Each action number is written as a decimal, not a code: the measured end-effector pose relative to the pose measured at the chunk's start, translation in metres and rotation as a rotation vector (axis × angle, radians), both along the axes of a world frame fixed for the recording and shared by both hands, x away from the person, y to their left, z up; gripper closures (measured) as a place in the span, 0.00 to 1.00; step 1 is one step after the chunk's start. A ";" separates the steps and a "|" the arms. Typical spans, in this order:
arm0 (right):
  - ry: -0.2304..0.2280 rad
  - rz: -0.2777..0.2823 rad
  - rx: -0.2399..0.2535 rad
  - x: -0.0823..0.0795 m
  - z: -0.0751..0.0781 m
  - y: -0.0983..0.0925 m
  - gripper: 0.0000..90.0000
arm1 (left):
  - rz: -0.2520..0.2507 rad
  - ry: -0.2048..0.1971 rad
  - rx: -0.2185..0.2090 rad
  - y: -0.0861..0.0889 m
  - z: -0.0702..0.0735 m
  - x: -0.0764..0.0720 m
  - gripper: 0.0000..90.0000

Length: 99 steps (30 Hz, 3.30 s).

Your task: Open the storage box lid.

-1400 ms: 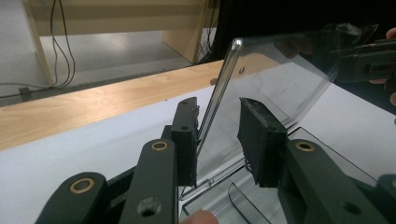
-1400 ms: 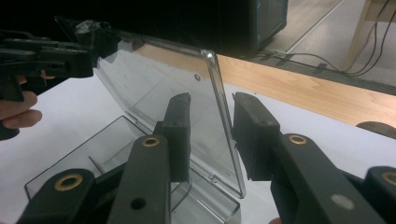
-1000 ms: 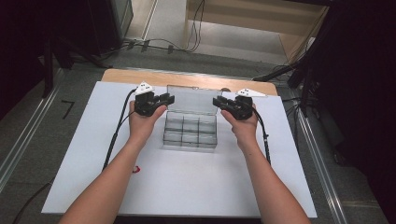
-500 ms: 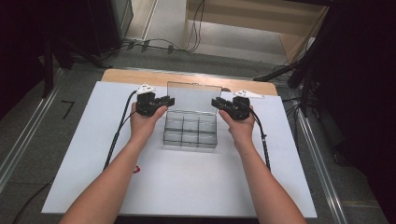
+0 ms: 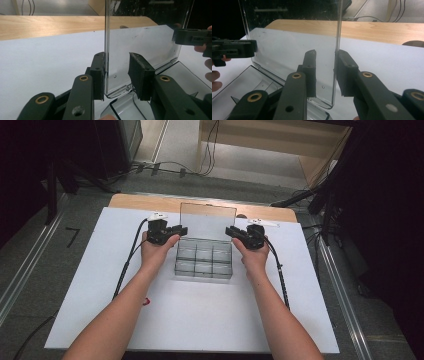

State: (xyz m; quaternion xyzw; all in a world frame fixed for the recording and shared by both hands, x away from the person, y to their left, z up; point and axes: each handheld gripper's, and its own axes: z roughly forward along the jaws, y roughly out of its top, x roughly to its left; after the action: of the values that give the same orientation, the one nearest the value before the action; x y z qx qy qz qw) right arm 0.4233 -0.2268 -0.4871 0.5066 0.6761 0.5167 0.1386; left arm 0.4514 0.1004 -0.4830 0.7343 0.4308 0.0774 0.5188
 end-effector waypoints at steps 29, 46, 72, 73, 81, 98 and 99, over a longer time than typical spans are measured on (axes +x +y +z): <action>0.142 0.022 0.113 0.017 -0.029 -0.005 0.62 | 0.023 0.145 -0.033 -0.001 -0.019 0.009 0.64; 0.226 0.014 0.133 0.018 -0.034 0.000 0.49 | 0.033 0.224 -0.061 0.004 -0.017 0.011 0.55; 0.078 0.149 0.057 -0.016 -0.008 0.002 0.07 | -0.088 0.053 -0.018 0.028 0.027 -0.035 0.01; 0.067 0.159 0.048 -0.019 -0.007 0.004 0.07 | -0.089 0.047 -0.019 0.029 0.028 -0.037 0.00; 0.015 0.218 0.026 -0.039 0.004 0.015 0.01 | -0.095 -0.008 -0.039 0.044 0.035 -0.060 0.00; -0.091 0.286 0.000 -0.086 0.016 0.020 0.00 | -0.136 -0.070 -0.009 0.066 0.026 -0.109 0.00; -0.091 0.291 -0.003 -0.089 0.016 0.020 0.00 | -0.137 -0.073 -0.009 0.067 0.026 -0.111 0.00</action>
State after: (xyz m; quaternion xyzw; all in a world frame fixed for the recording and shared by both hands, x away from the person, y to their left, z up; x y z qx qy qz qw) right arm 0.3344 -0.2064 -0.4712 0.3793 0.7360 0.5529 0.0935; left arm 0.3405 0.1675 -0.4573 0.7566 0.3605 0.0666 0.5415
